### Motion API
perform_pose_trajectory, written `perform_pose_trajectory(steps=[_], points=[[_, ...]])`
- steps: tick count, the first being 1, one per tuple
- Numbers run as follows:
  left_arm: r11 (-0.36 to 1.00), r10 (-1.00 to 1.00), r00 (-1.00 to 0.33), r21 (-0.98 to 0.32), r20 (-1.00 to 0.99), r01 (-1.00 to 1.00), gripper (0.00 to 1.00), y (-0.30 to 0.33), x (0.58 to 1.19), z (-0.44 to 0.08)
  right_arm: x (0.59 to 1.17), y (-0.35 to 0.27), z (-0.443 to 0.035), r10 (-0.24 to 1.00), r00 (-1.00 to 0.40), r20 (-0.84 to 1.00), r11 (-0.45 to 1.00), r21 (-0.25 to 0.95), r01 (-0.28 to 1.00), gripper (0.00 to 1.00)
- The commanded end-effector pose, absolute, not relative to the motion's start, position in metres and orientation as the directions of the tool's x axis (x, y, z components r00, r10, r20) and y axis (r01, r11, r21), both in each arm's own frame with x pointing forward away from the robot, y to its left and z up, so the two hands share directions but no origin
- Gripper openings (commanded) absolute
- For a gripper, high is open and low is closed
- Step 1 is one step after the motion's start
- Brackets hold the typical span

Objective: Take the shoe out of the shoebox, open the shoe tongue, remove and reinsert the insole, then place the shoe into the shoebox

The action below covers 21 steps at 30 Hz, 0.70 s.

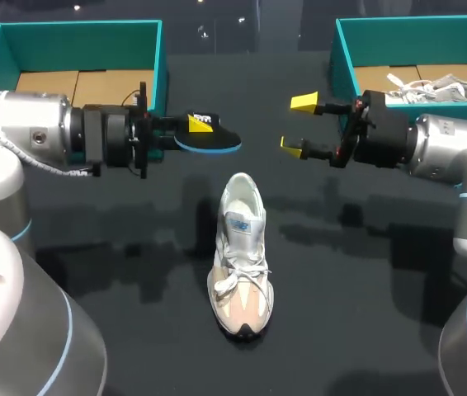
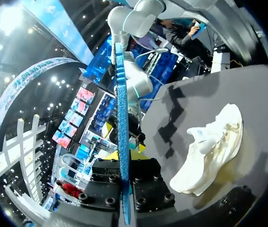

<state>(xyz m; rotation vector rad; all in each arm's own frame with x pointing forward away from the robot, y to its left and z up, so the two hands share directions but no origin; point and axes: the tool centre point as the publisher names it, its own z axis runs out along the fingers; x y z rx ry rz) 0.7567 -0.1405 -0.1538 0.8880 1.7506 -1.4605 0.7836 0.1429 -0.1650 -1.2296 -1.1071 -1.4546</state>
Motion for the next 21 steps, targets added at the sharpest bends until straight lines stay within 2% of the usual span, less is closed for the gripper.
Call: perform_pose_trajectory(steps=[1,6,10,15,21], points=[[0.18,0.094,-0.711,-0.691,-0.696,0.7,0.0,-0.139,0.748,-0.144,0.782,0.143,-0.165,-0.084,-0.095,0.992,-0.192,0.077,0.978,1.0],[0.212,0.027,-0.844,-0.822,-0.536,0.529,0.0,-0.144,0.742,-0.147,0.782,0.143,-0.165,-0.084,-0.095,0.992,-0.192,0.077,0.978,1.0],[0.119,-0.025,-0.913,-0.908,-0.407,0.401,0.0,-0.146,0.735,-0.147,0.782,0.143,-0.165,-0.084,-0.095,0.992,-0.192,0.077,0.978,1.0],[0.062,-0.024,-0.992,-0.991,-0.12,0.118,0.0,-0.155,0.724,-0.155,0.782,0.143,-0.165,-0.084,-0.095,0.992,-0.192,0.077,0.978,1.0],[0.062,-0.024,-0.992,-0.991,-0.12,0.118,0.0,-0.155,0.724,-0.155,0.782,0.143,-0.165,-0.084,-0.095,0.992,-0.192,0.077,0.978,1.0]])
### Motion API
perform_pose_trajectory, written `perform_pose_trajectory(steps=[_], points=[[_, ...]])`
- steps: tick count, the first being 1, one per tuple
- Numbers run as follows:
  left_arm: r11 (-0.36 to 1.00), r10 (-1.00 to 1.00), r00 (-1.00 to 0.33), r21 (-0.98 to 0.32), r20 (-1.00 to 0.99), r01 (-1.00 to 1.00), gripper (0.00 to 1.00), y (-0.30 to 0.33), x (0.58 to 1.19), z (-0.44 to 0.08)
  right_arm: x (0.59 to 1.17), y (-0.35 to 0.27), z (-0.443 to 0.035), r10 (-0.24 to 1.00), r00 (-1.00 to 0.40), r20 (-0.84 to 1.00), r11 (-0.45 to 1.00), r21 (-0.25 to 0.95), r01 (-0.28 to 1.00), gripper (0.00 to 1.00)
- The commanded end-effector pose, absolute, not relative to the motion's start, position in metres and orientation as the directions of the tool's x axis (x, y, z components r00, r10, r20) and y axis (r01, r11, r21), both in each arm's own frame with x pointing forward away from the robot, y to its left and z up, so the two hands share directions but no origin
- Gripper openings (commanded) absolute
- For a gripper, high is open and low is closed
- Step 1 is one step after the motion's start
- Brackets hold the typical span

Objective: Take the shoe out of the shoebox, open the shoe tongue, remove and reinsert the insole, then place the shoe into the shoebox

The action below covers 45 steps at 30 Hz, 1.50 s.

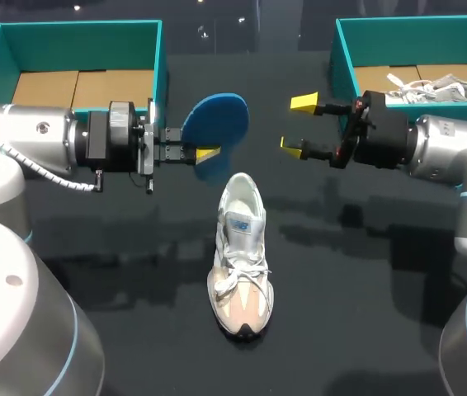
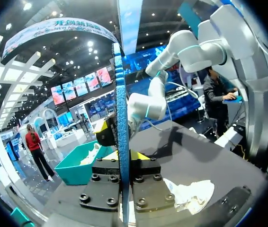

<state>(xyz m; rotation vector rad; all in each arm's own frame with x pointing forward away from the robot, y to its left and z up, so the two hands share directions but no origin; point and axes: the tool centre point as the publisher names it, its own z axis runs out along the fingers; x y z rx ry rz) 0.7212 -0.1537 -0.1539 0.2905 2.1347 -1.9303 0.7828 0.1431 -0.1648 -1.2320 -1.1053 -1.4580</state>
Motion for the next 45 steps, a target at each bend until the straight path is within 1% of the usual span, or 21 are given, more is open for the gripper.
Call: perform_pose_trajectory(steps=[1,14,17,24,29,34,37,45], points=[[0.062,-0.024,-0.992,-0.991,-0.12,0.118,0.0,-0.155,0.724,-0.155,0.782,0.143,-0.165,-0.084,-0.095,0.992,-0.192,0.077,0.978,1.0],[0.062,-0.024,-0.992,-0.991,-0.12,0.118,0.0,-0.155,0.724,-0.155,0.782,0.143,-0.165,-0.084,-0.095,0.992,-0.192,0.077,0.978,1.0],[0.064,-0.035,-0.996,-0.995,-0.081,0.079,0.0,-0.157,0.728,-0.152,0.782,0.143,-0.165,-0.084,-0.095,0.992,-0.192,0.077,0.978,1.0],[0.079,-0.051,-0.981,-0.978,0.189,-0.193,0.0,-0.156,0.73,-0.144,0.782,0.143,-0.165,-0.084,-0.095,0.992,-0.192,0.077,0.978,1.0],[0.086,-0.072,-0.907,-0.904,0.414,-0.419,0.0,-0.157,0.731,-0.133,0.782,0.143,-0.165,-0.084,-0.095,0.992,-0.192,0.077,0.978,1.0],[0.107,-0.107,-0.824,-0.818,0.556,-0.566,0.0,-0.156,0.734,-0.131,0.782,0.143,-0.165,-0.084,-0.095,0.992,-0.192,0.077,0.978,1.0],[0.12,-0.13,-0.764,-0.755,0.632,-0.645,0.0,-0.156,0.737,-0.131,0.782,0.143,-0.165,-0.084,-0.095,0.992,-0.192,0.077,0.978,1.0],[0.144,-0.184,-0.624,-0.607,0.759,-0.782,0.0,-0.16,0.738,-0.137,0.782,0.143,-0.165,-0.084,-0.095,0.992,-0.192,0.077,0.978,1.0]])
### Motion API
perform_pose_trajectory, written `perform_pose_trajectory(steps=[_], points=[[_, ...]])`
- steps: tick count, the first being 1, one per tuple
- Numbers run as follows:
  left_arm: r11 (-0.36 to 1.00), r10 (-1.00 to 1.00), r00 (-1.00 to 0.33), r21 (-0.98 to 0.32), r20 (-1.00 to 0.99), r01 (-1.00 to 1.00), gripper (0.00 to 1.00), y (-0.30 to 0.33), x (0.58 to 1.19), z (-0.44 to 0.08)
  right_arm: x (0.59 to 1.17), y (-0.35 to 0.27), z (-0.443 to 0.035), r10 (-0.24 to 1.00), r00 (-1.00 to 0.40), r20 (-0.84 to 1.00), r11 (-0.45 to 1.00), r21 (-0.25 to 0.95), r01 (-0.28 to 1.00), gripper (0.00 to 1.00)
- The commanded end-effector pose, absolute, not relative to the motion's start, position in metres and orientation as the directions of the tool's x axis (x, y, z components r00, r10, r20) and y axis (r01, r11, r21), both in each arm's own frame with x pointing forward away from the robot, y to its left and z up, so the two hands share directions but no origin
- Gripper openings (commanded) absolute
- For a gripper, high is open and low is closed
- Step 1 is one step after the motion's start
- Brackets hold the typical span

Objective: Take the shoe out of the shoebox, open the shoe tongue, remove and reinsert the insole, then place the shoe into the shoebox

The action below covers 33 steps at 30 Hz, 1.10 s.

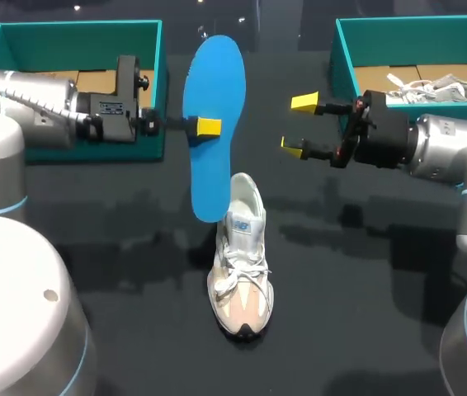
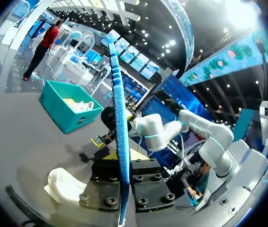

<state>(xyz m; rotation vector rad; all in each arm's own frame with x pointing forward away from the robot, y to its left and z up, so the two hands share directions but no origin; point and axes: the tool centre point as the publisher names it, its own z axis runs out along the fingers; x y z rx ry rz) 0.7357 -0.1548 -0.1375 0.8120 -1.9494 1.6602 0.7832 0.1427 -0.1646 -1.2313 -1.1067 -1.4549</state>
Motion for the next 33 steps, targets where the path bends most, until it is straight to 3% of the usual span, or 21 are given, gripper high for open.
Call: perform_pose_trajectory(steps=[1,13,21,33], points=[[0.147,-0.184,-0.611,-0.593,0.77,-0.792,0.0,-0.161,0.738,-0.138,0.782,0.143,-0.165,-0.084,-0.095,0.992,-0.192,0.077,0.978,1.0],[0.126,-0.208,-0.427,-0.409,0.88,-0.904,0.0,-0.169,0.739,-0.152,0.782,0.143,-0.165,-0.084,-0.095,0.992,-0.192,0.077,0.978,1.0],[0.06,-0.229,-0.204,-0.195,0.952,-0.979,0.0,-0.178,0.74,-0.162,0.782,0.143,-0.165,-0.084,-0.095,0.992,-0.192,0.077,0.978,1.0],[-0.021,-0.147,-0.054,-0.058,0.988,-0.998,0.0,-0.187,0.742,-0.168,0.782,0.143,-0.165,-0.084,-0.095,0.992,-0.192,0.077,0.978,1.0]])
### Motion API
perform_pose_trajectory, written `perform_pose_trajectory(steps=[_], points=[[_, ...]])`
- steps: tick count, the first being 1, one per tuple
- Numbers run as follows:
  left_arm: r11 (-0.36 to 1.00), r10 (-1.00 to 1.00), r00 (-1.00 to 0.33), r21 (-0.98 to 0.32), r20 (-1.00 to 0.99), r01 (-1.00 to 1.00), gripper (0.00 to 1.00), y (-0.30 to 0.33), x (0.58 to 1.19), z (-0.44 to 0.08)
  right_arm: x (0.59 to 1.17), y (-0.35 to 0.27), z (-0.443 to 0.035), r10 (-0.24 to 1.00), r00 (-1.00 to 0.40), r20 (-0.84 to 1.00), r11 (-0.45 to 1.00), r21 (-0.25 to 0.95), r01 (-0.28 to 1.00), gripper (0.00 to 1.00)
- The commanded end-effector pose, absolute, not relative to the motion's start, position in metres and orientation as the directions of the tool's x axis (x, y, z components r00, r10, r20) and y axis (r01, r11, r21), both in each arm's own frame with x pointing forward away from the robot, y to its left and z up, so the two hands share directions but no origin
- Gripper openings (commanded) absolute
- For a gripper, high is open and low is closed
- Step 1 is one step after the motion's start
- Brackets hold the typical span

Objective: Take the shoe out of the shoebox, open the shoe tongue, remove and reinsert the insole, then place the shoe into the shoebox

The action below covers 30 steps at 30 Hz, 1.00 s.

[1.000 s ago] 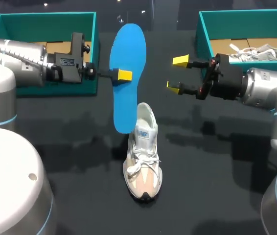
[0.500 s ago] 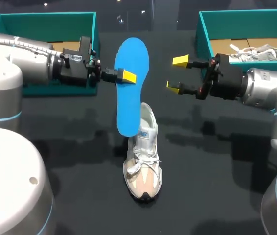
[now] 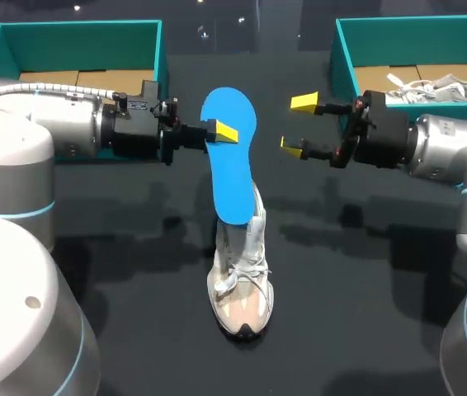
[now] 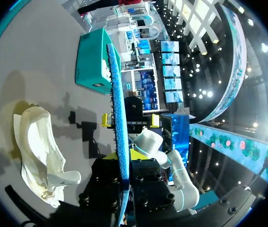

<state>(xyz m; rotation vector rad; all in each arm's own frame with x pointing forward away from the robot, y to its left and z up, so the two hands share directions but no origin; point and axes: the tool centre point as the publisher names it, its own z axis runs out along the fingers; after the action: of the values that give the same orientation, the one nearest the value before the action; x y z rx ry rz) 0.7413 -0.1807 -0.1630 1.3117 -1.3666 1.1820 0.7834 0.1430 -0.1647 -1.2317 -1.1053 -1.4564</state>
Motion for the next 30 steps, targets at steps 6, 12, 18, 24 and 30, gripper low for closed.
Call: perform_pose_trajectory(steps=[6,12,18,24,30], points=[[-0.046,-0.131,-0.026,-0.032,0.991,-0.998,0.0,-0.187,0.748,-0.173,0.782,0.143,-0.165,-0.084,-0.095,0.992,-0.192,0.077,0.978,1.0],[-0.083,-0.124,-0.011,-0.021,0.992,-0.996,0.0,-0.186,0.756,-0.179,0.78,0.142,-0.153,0.017,-0.062,0.998,-0.168,0.064,0.984,1.0],[-0.119,-0.113,0.021,0.008,0.993,-0.993,0.0,-0.188,0.765,-0.182,0.777,0.141,-0.13,0.226,0.005,0.974,-0.133,0.026,0.991,1.0],[-0.138,-0.108,0.08,0.064,0.991,-0.988,0.0,-0.19,0.771,-0.184,0.776,0.144,-0.108,0.433,0.063,0.899,-0.122,-0.01,0.993,1.0],[-0.138,-0.108,0.08,0.064,0.991,-0.988,0.0,-0.19,0.771,-0.184,0.774,0.151,-0.089,0.607,0.121,0.785,-0.134,-0.049,0.99,1.0]])
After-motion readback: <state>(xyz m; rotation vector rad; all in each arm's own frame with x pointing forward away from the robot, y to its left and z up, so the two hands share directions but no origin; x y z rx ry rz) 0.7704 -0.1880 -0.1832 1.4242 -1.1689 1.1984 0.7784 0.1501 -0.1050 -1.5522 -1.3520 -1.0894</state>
